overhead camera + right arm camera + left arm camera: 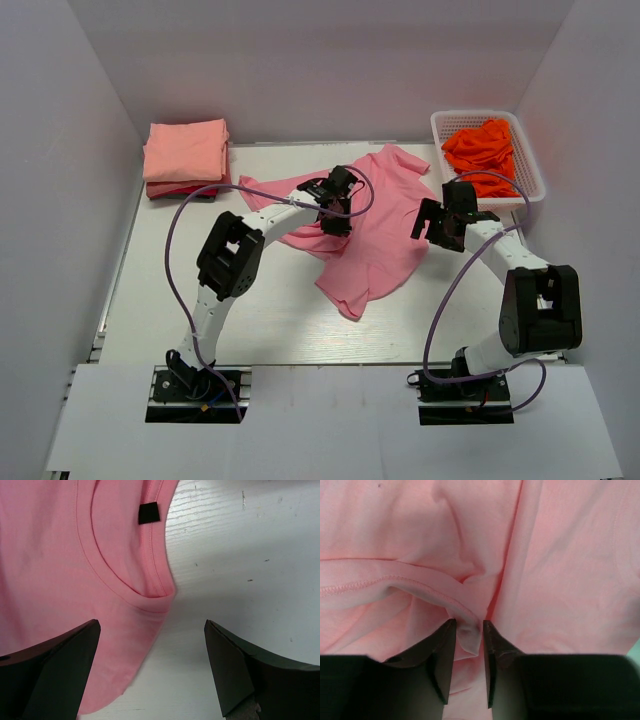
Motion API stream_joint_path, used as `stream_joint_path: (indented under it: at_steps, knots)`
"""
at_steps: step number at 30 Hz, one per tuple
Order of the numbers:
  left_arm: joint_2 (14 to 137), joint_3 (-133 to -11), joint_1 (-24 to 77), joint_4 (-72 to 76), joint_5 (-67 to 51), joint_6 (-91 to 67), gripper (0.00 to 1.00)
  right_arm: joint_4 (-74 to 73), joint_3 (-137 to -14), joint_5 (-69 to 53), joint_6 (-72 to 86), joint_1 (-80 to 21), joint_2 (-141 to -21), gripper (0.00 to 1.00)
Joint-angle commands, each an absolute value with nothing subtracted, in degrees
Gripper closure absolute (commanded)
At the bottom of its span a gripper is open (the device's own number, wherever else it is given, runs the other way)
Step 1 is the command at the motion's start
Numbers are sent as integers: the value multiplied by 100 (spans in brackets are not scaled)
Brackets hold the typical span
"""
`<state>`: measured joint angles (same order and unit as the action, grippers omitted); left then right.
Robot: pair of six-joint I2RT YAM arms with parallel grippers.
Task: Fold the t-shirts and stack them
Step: Flatten out the tshirt
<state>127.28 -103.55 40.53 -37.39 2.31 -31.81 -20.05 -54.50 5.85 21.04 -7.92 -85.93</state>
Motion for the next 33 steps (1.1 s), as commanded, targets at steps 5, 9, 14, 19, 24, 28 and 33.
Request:
stream_joint_path:
  at_steps: [5, 9, 14, 19, 24, 28, 33]
  knots:
    - [12700, -10573, 4078, -3964, 790, -3015, 100, -1714, -5300, -147, 2188, -774, -8745, 10]
    - [12402, -10573, 4078, -4104, 1063, -3015, 100, -1687, -5387, -272, 2224, -765, -9026, 11]
    - [11928, -10337, 3973, -3991, 1317, -2910, 100, -1547, -5431, -220, 2329, -774, -9412, 24]
    - [11602, -10336, 3824, -4131, 2160, -2909, 100, -1529, -5475, -151, 2539, -782, -9580, 100]
    - [11286, -10450, 3202, -4474, 2549, -3032, 100, -1942, -5563, 885, 2531, -756, -9203, 100]
    - [11013, -10187, 2586, -4333, 2724, -3032, 100, -2328, -5686, 1433, 2505, -581, -8904, 100]
    - [11135, -10440, 1961, -3930, 2892, -2664, 100, -2443, -5739, 1555, 2417, -396, -8798, 100]
